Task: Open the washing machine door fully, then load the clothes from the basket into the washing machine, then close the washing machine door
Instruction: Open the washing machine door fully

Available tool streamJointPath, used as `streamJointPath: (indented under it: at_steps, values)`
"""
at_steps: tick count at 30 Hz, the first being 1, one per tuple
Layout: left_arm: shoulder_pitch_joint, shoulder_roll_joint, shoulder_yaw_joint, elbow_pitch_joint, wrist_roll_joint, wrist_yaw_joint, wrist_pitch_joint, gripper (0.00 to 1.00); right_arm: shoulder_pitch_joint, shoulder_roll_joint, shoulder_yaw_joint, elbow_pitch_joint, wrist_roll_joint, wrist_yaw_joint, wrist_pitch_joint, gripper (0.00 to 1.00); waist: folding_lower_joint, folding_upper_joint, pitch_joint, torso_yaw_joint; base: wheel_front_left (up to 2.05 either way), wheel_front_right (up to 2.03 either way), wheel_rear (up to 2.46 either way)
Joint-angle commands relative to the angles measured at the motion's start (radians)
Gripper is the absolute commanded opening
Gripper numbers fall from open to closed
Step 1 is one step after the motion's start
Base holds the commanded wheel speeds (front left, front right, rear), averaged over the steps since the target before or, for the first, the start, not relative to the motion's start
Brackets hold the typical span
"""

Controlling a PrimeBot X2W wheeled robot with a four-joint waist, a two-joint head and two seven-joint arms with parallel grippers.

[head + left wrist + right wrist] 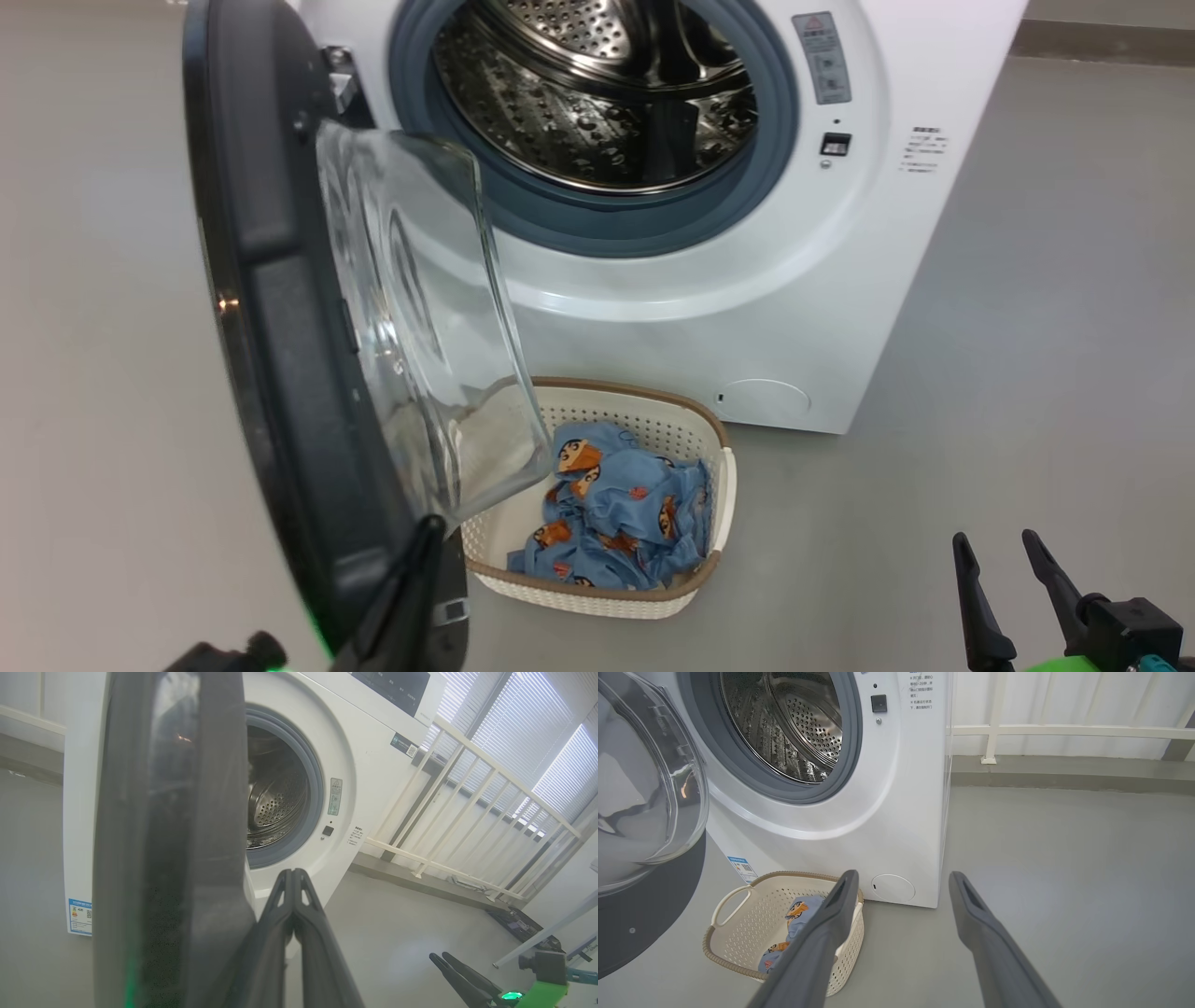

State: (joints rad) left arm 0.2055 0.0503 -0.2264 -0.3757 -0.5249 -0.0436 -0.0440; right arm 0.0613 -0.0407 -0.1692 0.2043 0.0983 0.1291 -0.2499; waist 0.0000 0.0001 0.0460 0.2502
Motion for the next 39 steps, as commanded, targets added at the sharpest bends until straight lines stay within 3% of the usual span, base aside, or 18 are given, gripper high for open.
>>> streamJointPath:
  at_steps: [1,18,32,39]
  values:
    - [-0.048,0.011,0.079,-0.008,0.003,0.028,-0.015,0.0,-0.023,-0.01,0.028,-0.019,0.001,0.002,-0.012,1.0,0.0,-0.0001,0.002,0.021,0.0,0.0,0.0]
    - [-0.079,0.049,0.275,0.093,-0.026,0.098,-0.102,0.0,-0.028,-0.01,0.039,-0.007,0.001,0.002,-0.012,1.0,0.0,-0.0001,0.006,0.063,0.0,0.0,0.0]
    - [-0.241,0.118,0.471,0.359,-0.04,0.145,-0.197,0.0,-0.034,-0.01,0.053,0.0,-0.002,0.002,-0.012,1.0,0.0,-0.0001,0.022,0.01,0.0,0.0,0.0]
    - [-0.319,0.144,0.564,0.494,-0.024,0.146,-0.216,0.0,-0.039,-0.01,0.057,0.004,-0.001,0.002,-0.012,1.0,0.0,-0.0001,0.021,-0.015,0.0,0.0,0.0]
